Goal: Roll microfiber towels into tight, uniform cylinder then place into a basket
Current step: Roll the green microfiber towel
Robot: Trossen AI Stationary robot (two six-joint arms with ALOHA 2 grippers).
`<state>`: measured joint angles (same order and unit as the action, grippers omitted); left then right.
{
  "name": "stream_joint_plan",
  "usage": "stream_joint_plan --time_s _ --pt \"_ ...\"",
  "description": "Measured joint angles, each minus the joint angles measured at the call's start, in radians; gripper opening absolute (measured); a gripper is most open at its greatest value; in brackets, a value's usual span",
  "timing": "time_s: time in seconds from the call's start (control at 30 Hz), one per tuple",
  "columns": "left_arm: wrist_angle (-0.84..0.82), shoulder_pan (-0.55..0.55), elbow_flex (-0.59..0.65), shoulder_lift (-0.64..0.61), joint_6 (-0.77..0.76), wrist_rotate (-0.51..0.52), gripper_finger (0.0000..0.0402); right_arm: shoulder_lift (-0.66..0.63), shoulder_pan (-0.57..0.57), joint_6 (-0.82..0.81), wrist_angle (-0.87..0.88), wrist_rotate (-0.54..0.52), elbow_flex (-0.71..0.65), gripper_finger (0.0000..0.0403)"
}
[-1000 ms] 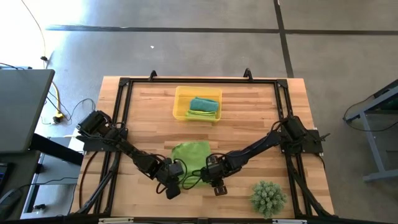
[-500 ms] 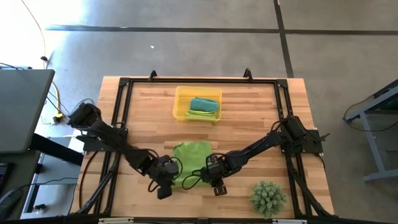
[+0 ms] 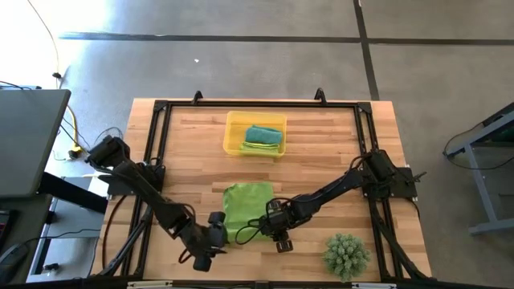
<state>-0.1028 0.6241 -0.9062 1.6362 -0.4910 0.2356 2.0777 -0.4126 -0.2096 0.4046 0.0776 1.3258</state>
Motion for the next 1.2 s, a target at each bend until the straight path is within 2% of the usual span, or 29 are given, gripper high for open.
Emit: stream_joint_plan --time_s 0.1,0.2,0.3,0.37,0.5,0.7,0.8,0.93,1.2 --pt "-0.009 0.000 0.000 0.045 0.031 0.015 0.0149 0.000 0.000 0.000 -0.002 0.000 0.000 0.0142" --pt "-0.011 -0.001 0.000 0.077 0.143 0.094 0.0164 0.000 0.000 0.000 -0.003 -0.002 0.000 0.0142" --pt "-0.014 -0.002 0.000 0.092 0.235 0.168 0.0167 0.000 0.000 -0.013 -0.003 -0.003 0.000 0.0142" --pt "-0.014 -0.003 0.000 0.099 0.239 0.187 0.0167 0.000 0.000 -0.027 -0.004 -0.003 0.000 0.0142" --pt "-0.014 -0.011 0.000 0.103 0.233 0.153 0.0166 0.000 0.000 -0.027 -0.005 -0.003 0.000 0.0142" --pt "0.014 0.005 0.000 0.102 0.233 0.161 0.0166 0.000 0.000 -0.026 -0.006 -0.003 0.000 0.0142" --pt "0.014 0.004 -0.002 0.119 0.231 0.118 0.0166 0.000 0.000 -0.026 -0.006 -0.003 0.001 0.0142" --pt "-0.009 -0.010 -0.002 0.143 0.220 0.120 0.0166 0.000 0.000 -0.026 -0.005 -0.004 0.001 0.0142" --pt "-0.154 -0.035 0.000 0.158 0.080 0.123 0.0166 0.001 0.000 -0.026 -0.010 -0.003 0.001 0.0142"
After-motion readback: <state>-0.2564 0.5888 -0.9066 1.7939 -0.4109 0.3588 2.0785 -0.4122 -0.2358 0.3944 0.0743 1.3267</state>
